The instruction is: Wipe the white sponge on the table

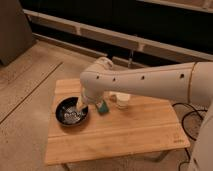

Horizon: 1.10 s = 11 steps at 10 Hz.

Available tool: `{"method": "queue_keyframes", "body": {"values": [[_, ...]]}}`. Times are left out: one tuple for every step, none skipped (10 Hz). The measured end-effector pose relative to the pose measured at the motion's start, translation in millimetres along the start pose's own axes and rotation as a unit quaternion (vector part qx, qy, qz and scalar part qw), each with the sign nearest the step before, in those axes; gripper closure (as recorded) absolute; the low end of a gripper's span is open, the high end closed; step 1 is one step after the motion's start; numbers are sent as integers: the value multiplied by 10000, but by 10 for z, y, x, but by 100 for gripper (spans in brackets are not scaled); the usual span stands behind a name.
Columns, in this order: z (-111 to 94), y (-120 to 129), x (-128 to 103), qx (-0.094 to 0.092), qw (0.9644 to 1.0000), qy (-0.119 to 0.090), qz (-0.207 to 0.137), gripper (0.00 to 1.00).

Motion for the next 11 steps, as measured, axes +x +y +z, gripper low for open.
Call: {"method": "queue_keyframes", "body": {"values": [[-48, -144, -54, 39, 10000, -41, 53, 35], [-121, -387, -106, 122, 9998, -110, 140, 35], [-160, -528, -129, 147, 9996, -135, 189, 35], [-161, -659, -136, 152, 9995, -119, 245, 35], [-138, -755, -131, 119, 9994, -75, 306, 35], [-72, -859, -126, 38, 9992, 28, 394, 35], [-13, -901, -137, -10, 9990, 119, 420, 35], [93, -971, -155, -24, 9987, 284, 416, 35], [211, -1030, -211, 20, 9983, 462, 347, 35], [278, -1056, -256, 65, 9980, 567, 264, 35], [372, -1068, -305, 130, 9973, 710, 127, 35]]}}
